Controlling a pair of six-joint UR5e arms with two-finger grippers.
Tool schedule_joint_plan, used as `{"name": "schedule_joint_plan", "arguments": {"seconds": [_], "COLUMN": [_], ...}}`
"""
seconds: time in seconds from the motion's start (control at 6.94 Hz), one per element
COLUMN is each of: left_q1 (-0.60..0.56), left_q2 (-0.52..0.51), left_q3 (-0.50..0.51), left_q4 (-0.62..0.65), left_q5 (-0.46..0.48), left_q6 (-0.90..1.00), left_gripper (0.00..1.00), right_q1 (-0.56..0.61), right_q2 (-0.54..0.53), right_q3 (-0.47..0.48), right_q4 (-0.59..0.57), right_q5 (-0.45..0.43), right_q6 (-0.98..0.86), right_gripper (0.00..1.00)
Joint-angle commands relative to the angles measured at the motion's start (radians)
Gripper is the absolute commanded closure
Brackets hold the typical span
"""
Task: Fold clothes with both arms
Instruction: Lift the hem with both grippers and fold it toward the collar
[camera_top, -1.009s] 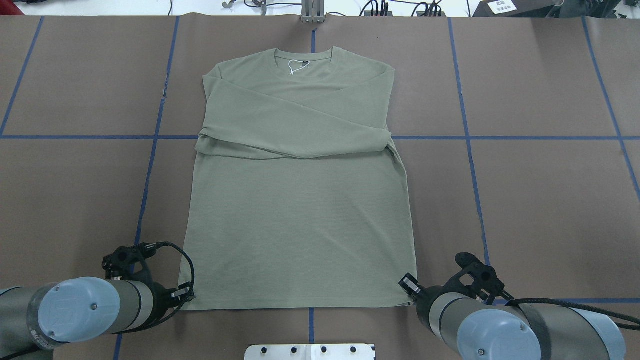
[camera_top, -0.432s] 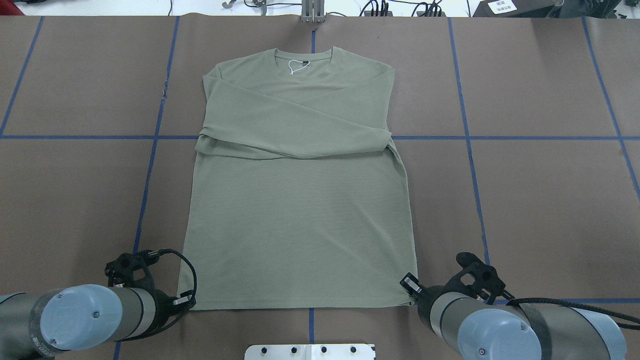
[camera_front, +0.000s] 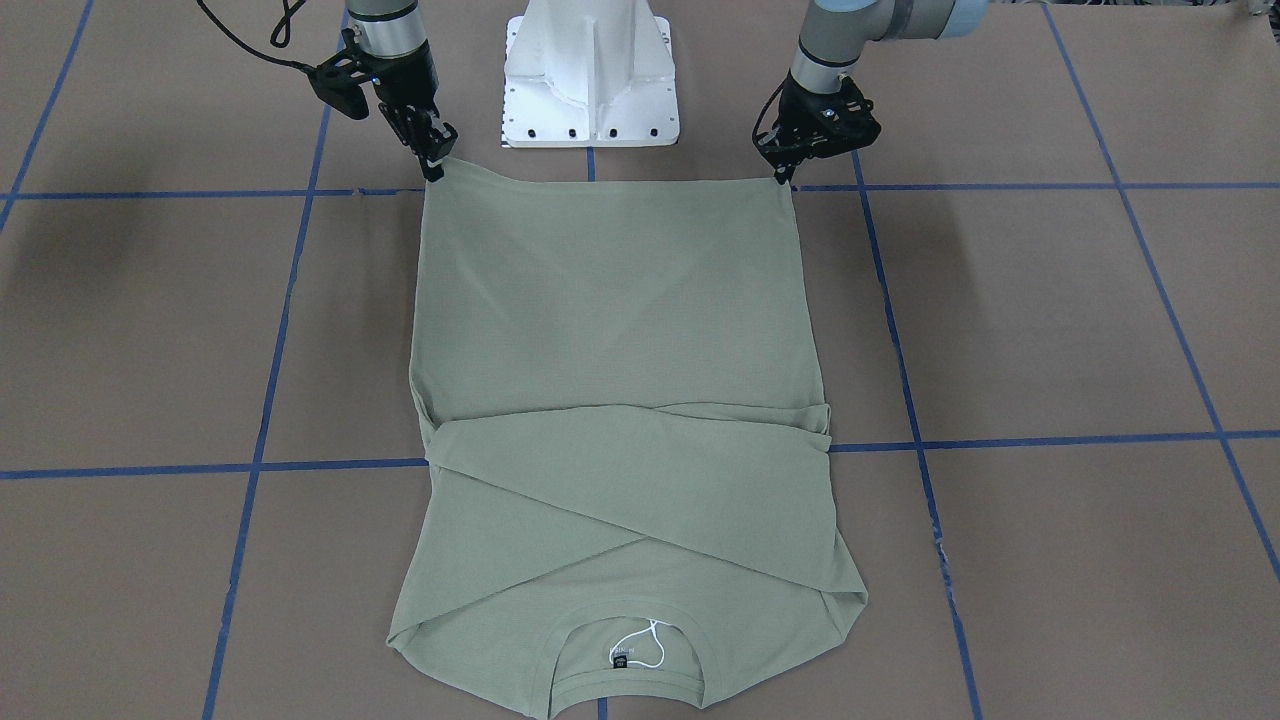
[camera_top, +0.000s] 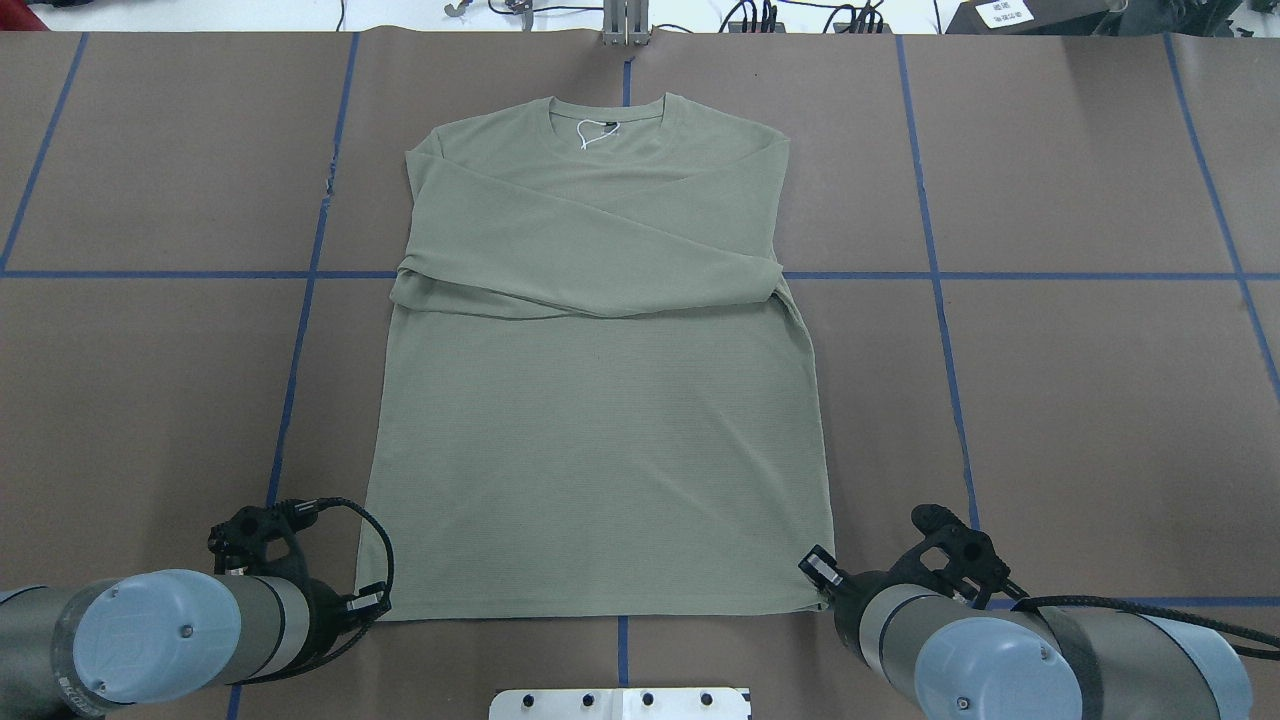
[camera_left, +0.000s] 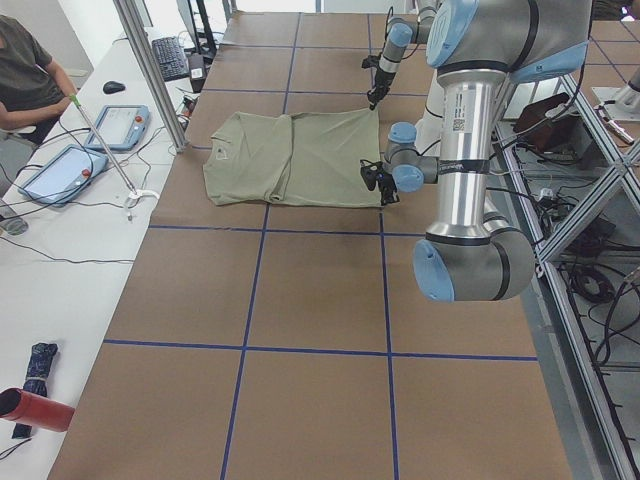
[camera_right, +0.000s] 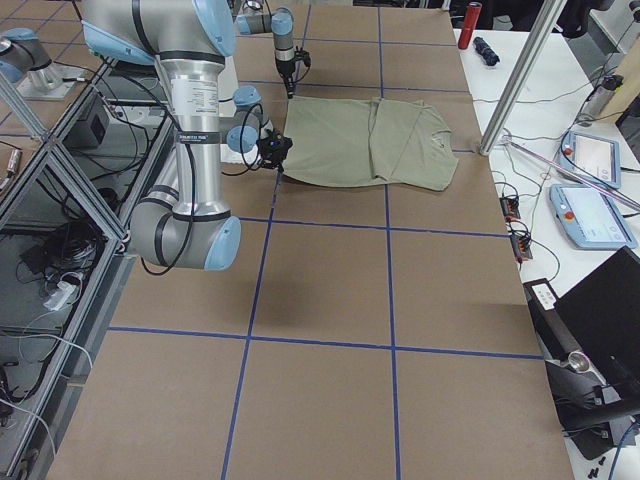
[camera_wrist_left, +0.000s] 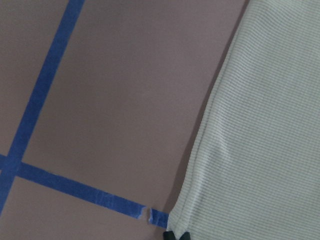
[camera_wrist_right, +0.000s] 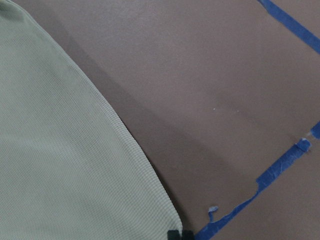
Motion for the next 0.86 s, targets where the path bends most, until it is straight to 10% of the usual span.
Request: {"name": "schedule_joint_plan", "arguments": {"seconds": [0.0, 0.72], "left_q1": [0.032, 0.021], "left_q2": [0.001, -0.017], "left_q3": [-0.113, -0.305], "left_q4": [0.109, 0.125], "left_q5": [-0.039, -0.047], "left_q6": [-0.032, -0.135], "left_gripper": [1.0, 1.0], "right_q1": [-0.002, 0.095], "right_q2": [0.0, -0.086], "right_q3": [0.01, 0.239], "right_q4": [0.0, -0.003], "right_q5": [0.0, 0.078], "right_q6": [0.001, -0.025], "right_gripper": [1.0, 1.0]}}
